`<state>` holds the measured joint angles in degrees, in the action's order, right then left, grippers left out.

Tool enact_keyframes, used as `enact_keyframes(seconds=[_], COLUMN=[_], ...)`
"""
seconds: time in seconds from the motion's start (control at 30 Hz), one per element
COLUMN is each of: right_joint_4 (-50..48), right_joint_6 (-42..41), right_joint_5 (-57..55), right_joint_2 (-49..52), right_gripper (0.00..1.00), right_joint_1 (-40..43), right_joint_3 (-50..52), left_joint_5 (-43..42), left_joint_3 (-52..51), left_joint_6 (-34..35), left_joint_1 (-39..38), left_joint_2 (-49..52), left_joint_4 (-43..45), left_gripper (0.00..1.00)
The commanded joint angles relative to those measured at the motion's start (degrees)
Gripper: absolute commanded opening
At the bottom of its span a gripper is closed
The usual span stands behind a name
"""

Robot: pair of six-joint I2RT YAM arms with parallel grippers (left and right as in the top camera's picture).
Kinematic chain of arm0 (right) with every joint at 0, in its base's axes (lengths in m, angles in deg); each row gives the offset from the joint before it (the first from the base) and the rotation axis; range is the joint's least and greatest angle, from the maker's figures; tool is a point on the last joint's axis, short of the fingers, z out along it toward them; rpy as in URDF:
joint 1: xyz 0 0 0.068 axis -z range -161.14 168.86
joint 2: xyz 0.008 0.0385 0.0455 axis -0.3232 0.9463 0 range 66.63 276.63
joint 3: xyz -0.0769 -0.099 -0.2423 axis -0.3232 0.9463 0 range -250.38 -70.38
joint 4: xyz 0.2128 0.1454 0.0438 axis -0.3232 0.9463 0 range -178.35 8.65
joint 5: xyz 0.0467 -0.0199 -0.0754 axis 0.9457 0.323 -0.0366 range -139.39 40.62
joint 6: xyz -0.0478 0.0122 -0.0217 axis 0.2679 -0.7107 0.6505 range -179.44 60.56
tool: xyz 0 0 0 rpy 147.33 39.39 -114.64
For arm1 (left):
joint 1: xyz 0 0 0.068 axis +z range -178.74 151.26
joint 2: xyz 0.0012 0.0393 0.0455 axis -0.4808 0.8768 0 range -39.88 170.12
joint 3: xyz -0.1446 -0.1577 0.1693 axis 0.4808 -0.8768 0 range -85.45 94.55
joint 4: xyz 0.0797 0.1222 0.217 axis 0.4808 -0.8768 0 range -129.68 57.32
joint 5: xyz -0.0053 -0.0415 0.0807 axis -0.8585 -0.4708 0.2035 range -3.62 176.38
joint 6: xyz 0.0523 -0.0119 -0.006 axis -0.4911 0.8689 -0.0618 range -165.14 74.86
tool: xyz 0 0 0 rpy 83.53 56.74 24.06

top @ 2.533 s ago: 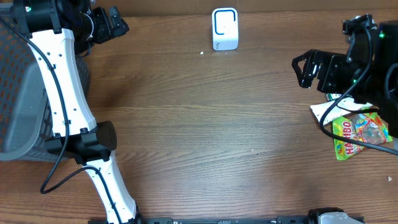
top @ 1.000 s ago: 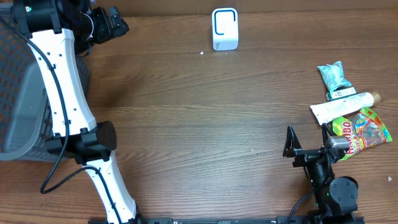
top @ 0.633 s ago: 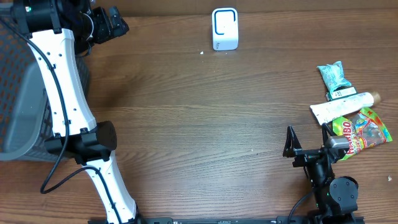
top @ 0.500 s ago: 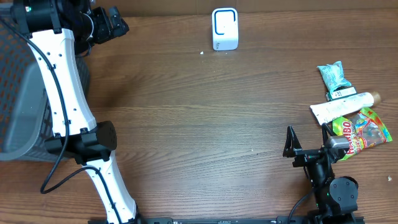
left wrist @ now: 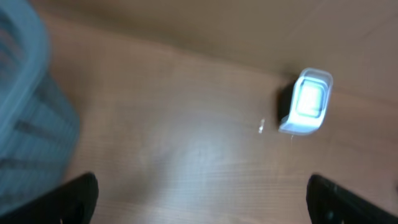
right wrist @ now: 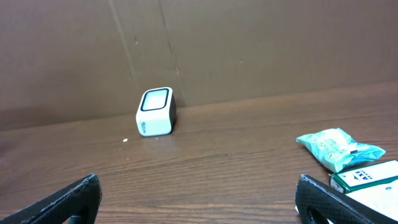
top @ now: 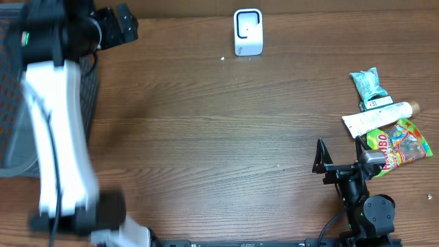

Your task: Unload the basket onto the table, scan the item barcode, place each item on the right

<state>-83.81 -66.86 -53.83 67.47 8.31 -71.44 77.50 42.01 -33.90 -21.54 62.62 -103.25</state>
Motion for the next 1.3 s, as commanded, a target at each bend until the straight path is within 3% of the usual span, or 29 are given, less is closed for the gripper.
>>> enact_keyframes(seconds=[0.0, 0.23, 0.33, 0.5, 0.87, 1.07, 1.27], right_joint_4=[-0.22, -0.20, -0.22, -0.22, -0.20, -0.22, -0.22], right_joint_6=[0.20, 0.20, 0.20, 0.20, 0.20, 0.20, 0.20], right_joint_5=[-0.44, -0.44, -0.44, -0.44, -0.44, -0.42, -0.44], right_joint_2=[-0.55, -0.57, -0.57, -0.55, -0.57, -0.55, -0.55], right_gripper=[1.00, 1.00, 1.00, 1.00, 1.00, 1.00, 1.00], right_joint_1=[-0.22, -0.22, -0.22, -0.22, -0.22, -0.22, -0.22], right_joint_3=[0.59, 0.59, 0.59, 0.59, 0.59, 0.59, 0.59], left_joint_5=[2.08, 2.64, 4.07, 4.59, 4.90, 5.03, 5.07], left_joint_3=[-20.68, -62.49, -79.97, -100.00, -121.31, -126.53, -127.19], left_joint_6=[-4.07, -9.60, -9.57, -9.57, -17.03, -21.31, -20.41], left_joint_1=[-0.04, 0.00, 0.07, 0.28, -0.87, -1.73, -4.52], left_joint_2=[-19.67, -51.52, -65.51, -81.53, -95.56, -100.45, -102.36], left_joint_4=[10.16, 35.89, 44.30, 53.20, 67.82, 67.89, 66.45], left_gripper=[1.00, 1.00, 1.00, 1.00, 1.00, 1.00, 1.00])
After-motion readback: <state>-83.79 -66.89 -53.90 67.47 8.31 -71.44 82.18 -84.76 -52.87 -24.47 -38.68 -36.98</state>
